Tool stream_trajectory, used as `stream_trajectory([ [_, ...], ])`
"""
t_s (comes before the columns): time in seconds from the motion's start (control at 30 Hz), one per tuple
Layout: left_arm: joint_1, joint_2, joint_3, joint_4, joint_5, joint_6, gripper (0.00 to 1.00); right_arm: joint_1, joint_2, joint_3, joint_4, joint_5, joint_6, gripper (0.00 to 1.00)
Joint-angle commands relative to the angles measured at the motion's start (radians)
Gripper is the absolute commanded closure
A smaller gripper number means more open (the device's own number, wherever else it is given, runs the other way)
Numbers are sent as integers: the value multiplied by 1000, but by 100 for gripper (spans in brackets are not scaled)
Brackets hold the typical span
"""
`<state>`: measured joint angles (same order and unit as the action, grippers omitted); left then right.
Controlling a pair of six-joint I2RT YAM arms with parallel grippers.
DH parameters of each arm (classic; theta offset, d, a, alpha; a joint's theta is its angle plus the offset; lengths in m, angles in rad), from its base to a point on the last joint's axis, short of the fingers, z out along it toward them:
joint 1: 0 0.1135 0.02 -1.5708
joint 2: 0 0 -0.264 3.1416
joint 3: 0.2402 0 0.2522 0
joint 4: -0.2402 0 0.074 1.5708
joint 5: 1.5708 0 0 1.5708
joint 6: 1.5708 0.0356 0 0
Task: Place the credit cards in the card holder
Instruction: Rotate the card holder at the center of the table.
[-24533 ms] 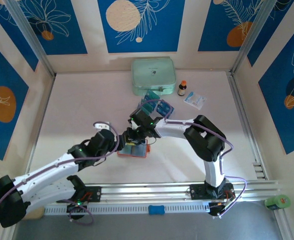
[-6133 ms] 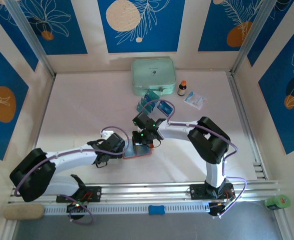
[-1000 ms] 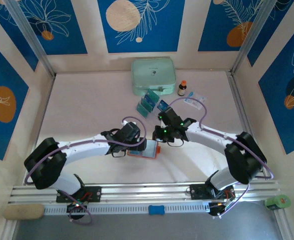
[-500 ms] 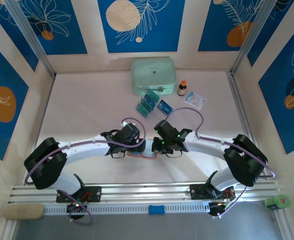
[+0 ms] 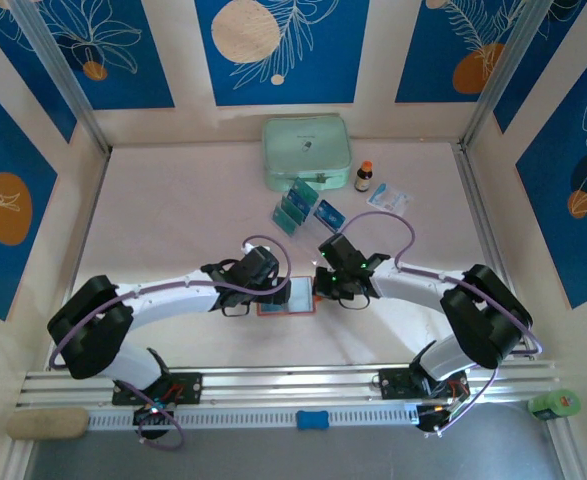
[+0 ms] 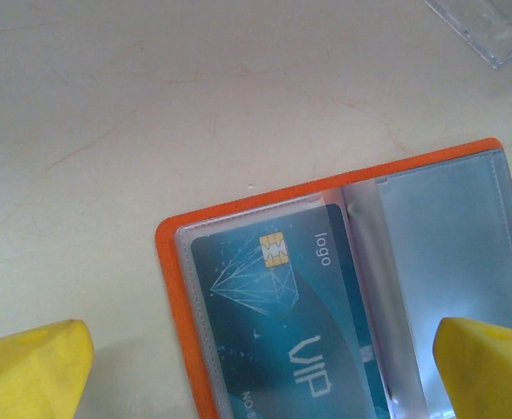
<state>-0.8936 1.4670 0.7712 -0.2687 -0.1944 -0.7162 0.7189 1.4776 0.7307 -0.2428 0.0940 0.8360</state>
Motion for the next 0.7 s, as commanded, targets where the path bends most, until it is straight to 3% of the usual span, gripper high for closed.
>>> stream_trajectory([
  [0.0,-10,-24,-9,-3,-10,14,0,5,-21,56,-27,-39,-37,100],
  [0.67,-11,54,32,2,-5,-2,0,-84,213,204,-45,-217,-176,100],
])
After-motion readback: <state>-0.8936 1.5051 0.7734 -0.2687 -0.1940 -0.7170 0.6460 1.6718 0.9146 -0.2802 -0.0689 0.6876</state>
